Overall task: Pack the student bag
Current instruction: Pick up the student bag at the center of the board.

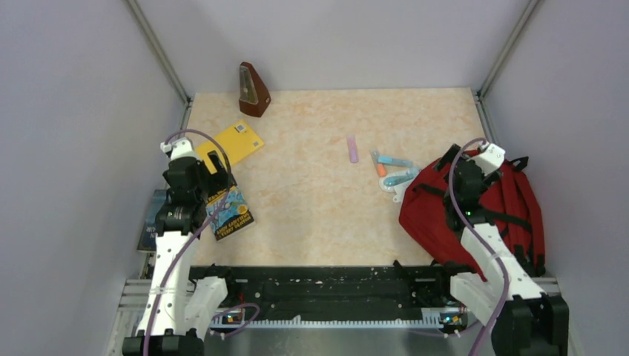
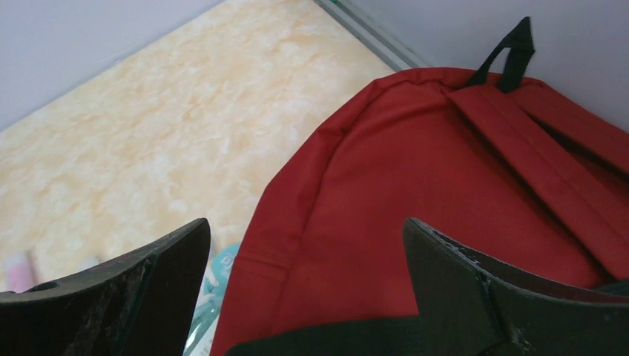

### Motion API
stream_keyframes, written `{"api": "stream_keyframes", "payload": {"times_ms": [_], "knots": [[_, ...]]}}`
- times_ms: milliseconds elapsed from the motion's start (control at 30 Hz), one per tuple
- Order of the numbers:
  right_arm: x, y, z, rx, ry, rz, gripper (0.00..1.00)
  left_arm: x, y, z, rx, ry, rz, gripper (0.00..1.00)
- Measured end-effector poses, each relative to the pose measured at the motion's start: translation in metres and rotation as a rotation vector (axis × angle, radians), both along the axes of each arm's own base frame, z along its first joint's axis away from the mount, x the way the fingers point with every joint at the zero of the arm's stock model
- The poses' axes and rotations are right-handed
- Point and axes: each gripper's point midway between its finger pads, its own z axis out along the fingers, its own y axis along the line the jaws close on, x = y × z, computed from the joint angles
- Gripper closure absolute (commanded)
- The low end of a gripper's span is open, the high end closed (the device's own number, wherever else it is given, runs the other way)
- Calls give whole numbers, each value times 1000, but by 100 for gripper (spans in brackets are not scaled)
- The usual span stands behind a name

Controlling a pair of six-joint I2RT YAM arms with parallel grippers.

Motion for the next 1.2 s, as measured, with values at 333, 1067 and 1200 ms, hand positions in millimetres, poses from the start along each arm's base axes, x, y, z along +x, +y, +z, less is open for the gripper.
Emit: {"api": "stream_keyframes", "payload": {"times_ms": [333,1067,1200], "knots": [[44,-49,-19,13,224,-201,3,2,-10,-3,-28,8,-48,2],[109,-61,-114,219,523,-58,6,3,-14,-6,-39,22,-73,2],[111,-59,-118,229,534,-49,11,3,-15,-6,-42,22,-79,2]]}}
